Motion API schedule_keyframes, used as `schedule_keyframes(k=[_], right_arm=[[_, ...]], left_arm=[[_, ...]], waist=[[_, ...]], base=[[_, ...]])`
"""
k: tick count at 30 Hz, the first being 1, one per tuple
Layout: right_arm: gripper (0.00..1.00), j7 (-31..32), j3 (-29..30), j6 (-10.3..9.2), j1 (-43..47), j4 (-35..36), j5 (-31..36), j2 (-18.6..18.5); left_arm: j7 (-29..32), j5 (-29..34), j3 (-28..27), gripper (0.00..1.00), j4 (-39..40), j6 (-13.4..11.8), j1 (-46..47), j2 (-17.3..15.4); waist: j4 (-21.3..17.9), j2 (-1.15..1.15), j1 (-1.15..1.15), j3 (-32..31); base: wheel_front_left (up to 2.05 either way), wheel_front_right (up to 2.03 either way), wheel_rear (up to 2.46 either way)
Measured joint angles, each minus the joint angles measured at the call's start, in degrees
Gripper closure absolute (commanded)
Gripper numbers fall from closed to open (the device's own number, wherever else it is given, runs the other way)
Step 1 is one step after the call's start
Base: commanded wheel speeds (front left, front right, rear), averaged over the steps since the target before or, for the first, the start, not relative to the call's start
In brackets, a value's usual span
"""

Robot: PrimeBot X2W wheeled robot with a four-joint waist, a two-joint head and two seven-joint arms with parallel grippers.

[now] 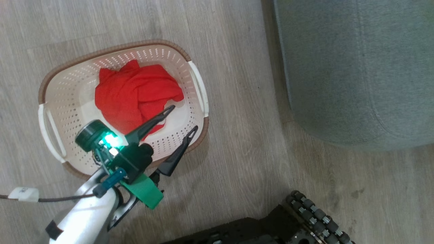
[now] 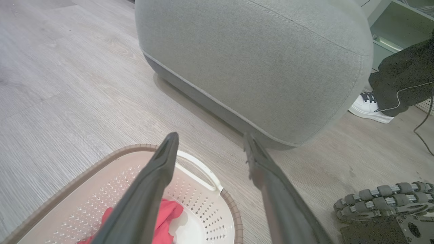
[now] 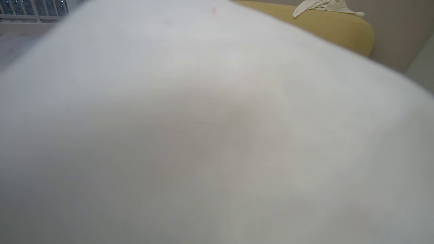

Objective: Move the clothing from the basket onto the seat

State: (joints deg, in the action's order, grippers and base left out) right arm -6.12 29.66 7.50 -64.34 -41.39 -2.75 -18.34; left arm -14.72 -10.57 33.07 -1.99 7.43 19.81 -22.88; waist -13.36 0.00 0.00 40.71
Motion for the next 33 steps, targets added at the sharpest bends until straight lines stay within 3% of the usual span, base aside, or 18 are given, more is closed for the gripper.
schedule_keyframes(k=[5, 9, 21, 22, 23, 24, 33], right_arm=[[1.00, 0.0, 5.1, 0.01, -0.8, -7.1, 3.6, 0.1], [1.00, 4.0, 7.1, 0.01, -0.8, -12.7, 7.5, 0.9], [1.00, 3.0, 13.0, 0.01, -2.9, -16.3, 13.0, 1.9], [0.77, 2.9, 13.0, 0.00, -3.0, -16.5, 13.3, 1.9], [0.26, 2.6, 13.0, 0.00, -3.1, -16.6, 13.9, 1.9], [0.00, 2.5, 12.9, 0.00, -3.1, -16.8, 14.5, 1.9], [0.00, 2.2, 9.1, 0.01, -0.8, -20.8, 17.0, 1.4]], left_arm=[[0.0, 0.0, -1.2, 0.00, 0.1, 0.0, -0.1, -0.1], [0.0, 0.0, -1.2, 0.00, 0.3, 0.0, -0.3, -0.2], [0.0, 0.0, -1.4, 0.00, 0.4, 0.0, -0.2, -0.1], [0.0, 0.0, -1.4, 0.00, 0.3, 0.0, -0.2, -0.1], [0.0, 0.0, -1.4, 0.00, 0.2, 0.0, -0.1, 0.0], [0.0, 0.0, -1.3, 0.00, 0.2, 0.0, -0.1, 0.2], [0.0, 0.0, 0.2, 0.00, -1.3, 0.0, -0.1, 4.0]], waist=[[0.9, 0.00, 0.00, 1.3], [1.2, 0.00, 0.00, 1.9], [1.7, 0.00, 0.00, 2.5], [1.8, 0.00, 0.00, 2.3], [1.8, 0.00, 0.00, 2.1], [1.9, 0.00, 0.00, 1.9], [1.9, 0.00, -0.01, -4.1]], base=[[0.00, 0.00, 0.00], [0.00, 0.00, 0.00], [0.00, 0.00, 0.00], [0.00, 0.00, 0.00], [0.00, 0.00, 0.00], [0.00, 0.00, 0.00], [0.00, 0.00, 0.00]])
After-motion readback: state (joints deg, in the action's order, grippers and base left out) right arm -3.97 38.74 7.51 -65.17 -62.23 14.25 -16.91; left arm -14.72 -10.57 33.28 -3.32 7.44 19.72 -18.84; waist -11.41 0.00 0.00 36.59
